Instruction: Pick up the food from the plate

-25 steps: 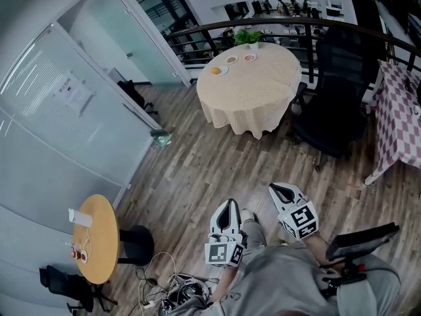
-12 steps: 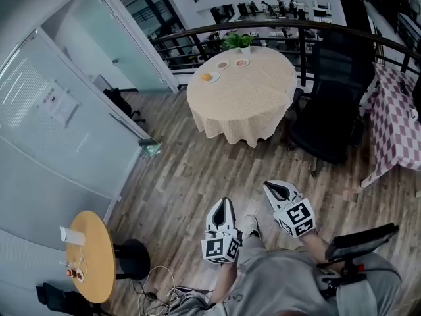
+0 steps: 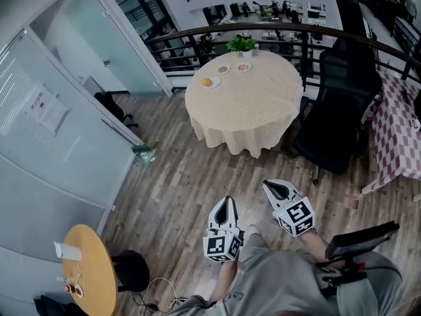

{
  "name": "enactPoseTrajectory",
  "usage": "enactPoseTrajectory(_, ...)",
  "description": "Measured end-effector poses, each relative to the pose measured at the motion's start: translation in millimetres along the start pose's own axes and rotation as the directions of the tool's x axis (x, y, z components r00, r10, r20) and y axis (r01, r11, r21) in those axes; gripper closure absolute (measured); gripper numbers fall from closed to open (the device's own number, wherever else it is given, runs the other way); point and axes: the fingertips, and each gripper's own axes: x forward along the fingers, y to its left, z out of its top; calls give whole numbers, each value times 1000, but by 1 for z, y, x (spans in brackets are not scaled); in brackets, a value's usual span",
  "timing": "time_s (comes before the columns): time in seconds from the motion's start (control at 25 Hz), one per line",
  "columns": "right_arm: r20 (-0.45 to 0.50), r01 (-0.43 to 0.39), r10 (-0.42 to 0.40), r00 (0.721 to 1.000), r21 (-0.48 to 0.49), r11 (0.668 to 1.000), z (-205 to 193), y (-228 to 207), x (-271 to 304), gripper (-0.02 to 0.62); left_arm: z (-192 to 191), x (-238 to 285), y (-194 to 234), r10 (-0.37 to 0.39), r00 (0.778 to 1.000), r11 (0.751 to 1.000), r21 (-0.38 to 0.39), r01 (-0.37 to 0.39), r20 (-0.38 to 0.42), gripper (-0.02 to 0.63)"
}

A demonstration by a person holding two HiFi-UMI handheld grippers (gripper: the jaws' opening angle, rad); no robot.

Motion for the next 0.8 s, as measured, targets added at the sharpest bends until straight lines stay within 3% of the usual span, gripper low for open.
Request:
enactPoseTrajectory(0.36, -10, 30, -30, 999, -20, 999, 31, 0, 88, 580, 31, 55, 84, -41, 999, 999, -5, 41, 4, 595)
enactPoseTrajectory(0.8, -7, 115, -116, 993, -41, 992, 44, 9, 145, 580, 39, 100, 133, -177, 983, 983, -39, 179, 49, 595)
